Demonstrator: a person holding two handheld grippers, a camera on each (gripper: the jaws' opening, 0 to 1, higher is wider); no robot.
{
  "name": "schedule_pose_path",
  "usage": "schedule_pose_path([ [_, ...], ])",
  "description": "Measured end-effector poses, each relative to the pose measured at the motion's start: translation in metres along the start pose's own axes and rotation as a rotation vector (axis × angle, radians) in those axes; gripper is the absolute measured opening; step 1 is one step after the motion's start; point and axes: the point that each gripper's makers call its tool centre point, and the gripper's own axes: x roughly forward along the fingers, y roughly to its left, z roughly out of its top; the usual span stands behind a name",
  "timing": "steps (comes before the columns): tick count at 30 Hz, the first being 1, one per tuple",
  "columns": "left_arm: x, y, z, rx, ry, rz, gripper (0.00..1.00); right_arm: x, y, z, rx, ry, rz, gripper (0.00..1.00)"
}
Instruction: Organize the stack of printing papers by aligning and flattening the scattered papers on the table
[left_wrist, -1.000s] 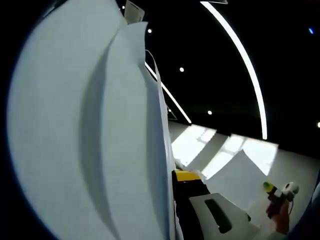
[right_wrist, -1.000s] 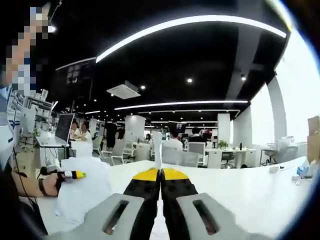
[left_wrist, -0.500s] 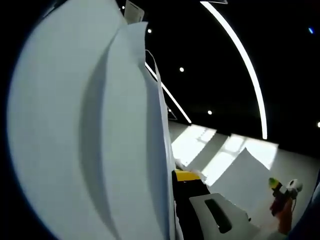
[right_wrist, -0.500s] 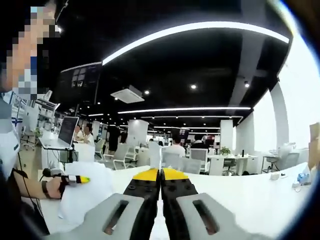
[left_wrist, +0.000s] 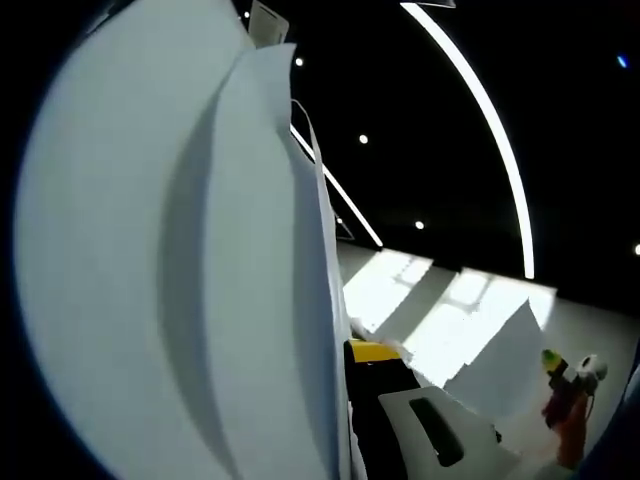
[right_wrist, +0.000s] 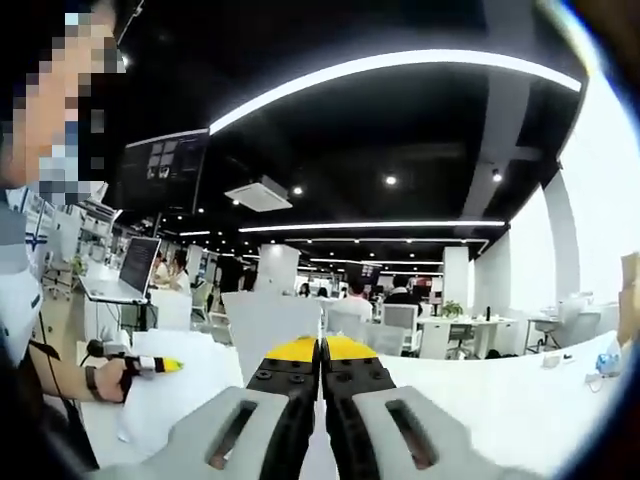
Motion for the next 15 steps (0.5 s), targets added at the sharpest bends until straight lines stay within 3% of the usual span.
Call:
schedule_pose_path([
  [15,-0.001,0.0,-0.001,-0.003,0.0,0.0,0.06,0.007,0.013,0.029,-0.004,-0.069,0.047,0.0],
])
